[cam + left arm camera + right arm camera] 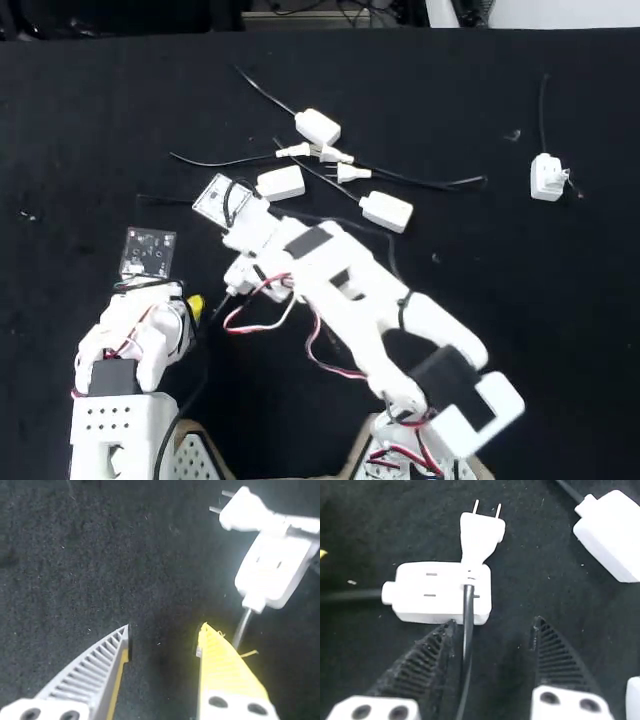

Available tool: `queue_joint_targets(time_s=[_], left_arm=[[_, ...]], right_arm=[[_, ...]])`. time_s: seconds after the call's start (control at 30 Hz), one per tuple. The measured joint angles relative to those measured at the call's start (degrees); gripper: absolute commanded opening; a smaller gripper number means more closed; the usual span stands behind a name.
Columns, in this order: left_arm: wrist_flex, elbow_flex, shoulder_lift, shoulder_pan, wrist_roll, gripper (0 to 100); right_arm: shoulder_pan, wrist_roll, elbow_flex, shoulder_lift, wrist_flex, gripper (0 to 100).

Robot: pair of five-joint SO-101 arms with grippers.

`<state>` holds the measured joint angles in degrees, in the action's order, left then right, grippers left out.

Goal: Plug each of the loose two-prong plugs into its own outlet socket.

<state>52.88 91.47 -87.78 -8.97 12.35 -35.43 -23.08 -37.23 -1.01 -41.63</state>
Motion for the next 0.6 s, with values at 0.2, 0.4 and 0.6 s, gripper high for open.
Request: queue_joint_targets(time_s=[0.2, 0.4, 0.6], left_arm=[[0.0, -0.5, 0.0, 5.3, -4.3, 23], [0.0, -3.9, 0.2, 7.9, -6.7, 23], [-1.8, -6.2, 11.3, 14.2, -7.6, 26]], right_arm=[[0.0, 3.9, -0.4, -0.2, 0.0, 23.0], [1.1, 9.1, -6.0, -14.3, -2.0, 23.0], [4.0, 10.7, -11.4, -27.7, -3.0, 23.0]])
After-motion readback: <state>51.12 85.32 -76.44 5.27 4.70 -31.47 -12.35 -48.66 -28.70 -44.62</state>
